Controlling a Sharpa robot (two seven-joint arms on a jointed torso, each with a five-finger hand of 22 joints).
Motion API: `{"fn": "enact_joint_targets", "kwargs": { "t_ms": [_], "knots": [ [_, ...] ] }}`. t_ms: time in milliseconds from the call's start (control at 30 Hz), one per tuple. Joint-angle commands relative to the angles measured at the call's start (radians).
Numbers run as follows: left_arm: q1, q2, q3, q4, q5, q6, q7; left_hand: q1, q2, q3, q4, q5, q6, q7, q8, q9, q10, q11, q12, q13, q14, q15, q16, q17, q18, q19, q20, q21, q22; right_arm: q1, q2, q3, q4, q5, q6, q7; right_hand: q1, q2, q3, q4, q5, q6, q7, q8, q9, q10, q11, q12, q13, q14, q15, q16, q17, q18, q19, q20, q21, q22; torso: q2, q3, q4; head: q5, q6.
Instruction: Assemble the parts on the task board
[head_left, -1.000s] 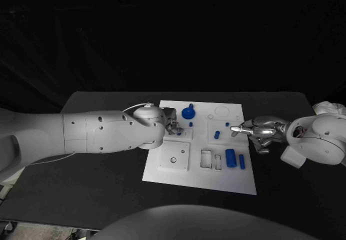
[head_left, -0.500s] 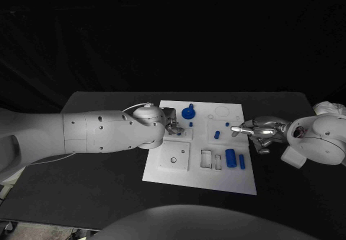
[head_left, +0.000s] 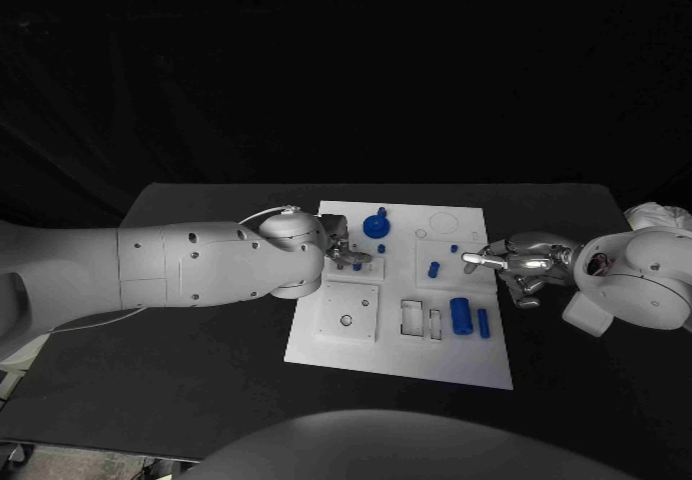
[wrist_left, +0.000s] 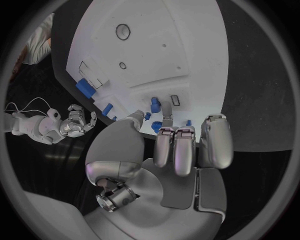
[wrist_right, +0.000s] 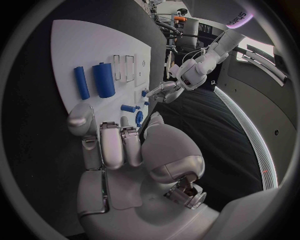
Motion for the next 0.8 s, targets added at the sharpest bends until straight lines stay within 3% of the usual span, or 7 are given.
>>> {"fn": "enact_joint_targets", "kwargs": {
  "t_ms": [33, 167, 400, 567, 633, 700, 800],
  "knots": [
    [0.004, -0.011, 0.002, 0.013, 0.008, -0.057, -0.034, -0.006, -0.002, -0.009, -0.001, 0.008, 0.0, 0.003, -0.007, 0.001, 0.063, 0.006, 0.001, 0.221, 0.107, 0.003, 0.002, 0.263, -0.008, 0.007, 0.002, -0.001, 0.094, -0.001, -0.002, 0.0, 0.0, -0.002, 0.01, 0.007, 0.013, -0.001, 0.004, 0.001, 0.006, -0.007, 0.003, -0.003, -0.001, -0.006, -0.003, -0.003, 0.037, -0.004, 0.0, -0.005, 0.093, 0.017, -0.007, 0.002, -0.005, 0.103, 0.0, 0.0001, -0.0007, -0.004, 0.0],
    [0.026, -0.03, 0.005, 0.031, 0.01, -0.05, -0.038, 0.032, 0.002, -0.023, -0.003, 0.058, -0.013, 0.005, -0.018, 0.006, 0.064, 0.007, 0.001, 0.221, 0.107, 0.004, 0.002, 0.263, -0.008, 0.007, 0.001, -0.004, 0.095, -0.001, -0.006, 0.0, 0.001, -0.002, 0.005, 0.008, 0.013, -0.001, 0.004, 0.001, 0.006, -0.007, 0.003, -0.003, -0.001, -0.007, -0.003, -0.004, 0.036, -0.004, 0.0, -0.005, 0.093, 0.017, -0.007, 0.002, -0.004, 0.103, 0.0, 0.0006, -0.0014, -0.006, 0.0],
    [0.121, -0.062, 0.009, 0.056, 0.182, 0.057, -0.021, 0.137, 0.012, -0.011, -0.01, 0.121, -0.05, 0.014, -0.032, 0.016, 0.068, 0.016, 0.006, 0.227, 0.107, 0.012, 0.002, 0.263, -0.009, 0.006, 0.008, -0.006, 0.1, -0.001, -0.011, 0.0, 0.008, -0.002, -0.007, 0.012, 0.009, -0.001, 0.003, 0.005, 0.003, -0.005, 0.004, -0.002, 0.0, -0.006, -0.002, -0.004, 0.037, -0.003, 0.001, -0.004, 0.093, 0.016, -0.005, 0.002, -0.002, 0.104, 0.001, 0.0017, -0.0023, -0.012, 0.0],
    [0.184, -0.05, 0.011, 0.028, 0.328, 0.213, -0.012, 0.254, 0.012, 0.037, -0.046, 0.201, -0.05, 0.012, -0.043, 0.01, 0.1, 0.016, 0.038, 0.26, 0.107, 0.014, 0.002, 0.263, -0.017, 0.026, 0.011, 0.022, 0.131, 0.0, -0.011, 0.0, 0.013, -0.002, -0.01, 0.012, 0.008, -0.002, 0.003, 0.006, 0.002, -0.004, 0.004, -0.001, 0.0, -0.006, -0.002, -0.003, 0.037, -0.002, 0.001, -0.004, 0.093, 0.016, -0.003, 0.002, 0.0, 0.105, 0.003, 0.0016, -0.0015, -0.015, 0.0],
    [0.201, -0.03, 0.013, -0.006, 0.376, 0.308, -0.027, 0.317, 0.006, 0.097, -0.073, 0.199, -0.038, 0.008, -0.053, -0.004, 0.104, 0.013, 0.041, 0.263, 0.107, 0.008, 0.002, 0.263, -0.025, 0.049, 0.007, 0.052, 0.16, 0.001, -0.011, 0.0, 0.015, -0.002, -0.009, 0.012, 0.008, -0.002, 0.002, 0.006, 0.002, -0.004, 0.004, -0.001, 0.0, -0.004, -0.002, -0.002, 0.038, -0.001, 0.001, -0.002, 0.095, 0.015, -0.001, 0.002, 0.002, 0.106, 0.003, 0.0009, -0.0003, -0.017, 0.0],
    [0.21, -0.01, 0.015, -0.041, 0.413, 0.387, -0.038, 0.348, -0.016, 0.167, -0.085, 0.154, -0.021, 0.003, -0.067, -0.023, 0.104, 0.006, 0.041, 0.263, 0.107, 0.004, 0.002, 0.263, -0.034, 0.072, 0.002, 0.08, 0.186, 0.001, -0.011, 0.0, 0.016, -0.002, -0.008, 0.012, 0.008, -0.002, 0.002, 0.006, 0.002, -0.004, 0.004, -0.001, 0.0, 0.0, -0.002, 0.0, 0.041, 0.003, 0.001, 0.002, 0.099, 0.014, 0.003, 0.002, 0.009, 0.108, 0.002, 0.0001, -0.0007, -0.018, 0.0],
    [0.221, 0.033, 0.017, -0.115, 0.464, 0.511, -0.053, 0.337, -0.081, 0.313, -0.08, 0.115, 0.012, 0.006, -0.102, -0.063, 0.104, 0.007, 0.041, 0.263, 0.107, 0.009, 0.002, 0.263, -0.037, 0.08, 0.002, 0.09, 0.197, 0.002, -0.009, 0.0, 0.018, -0.002, -0.007, 0.012, 0.006, -0.003, 0.002, 0.009, 0.001, -0.002, 0.003, 0.001, 0.0, 0.01, -0.003, 0.006, 0.047, 0.021, 0.0, 0.025, 0.118, 0.008, 0.021, 0.002, 0.036, 0.116, 0.004, 0.0001, -0.0041, -0.019, 0.0]
  ]
}}
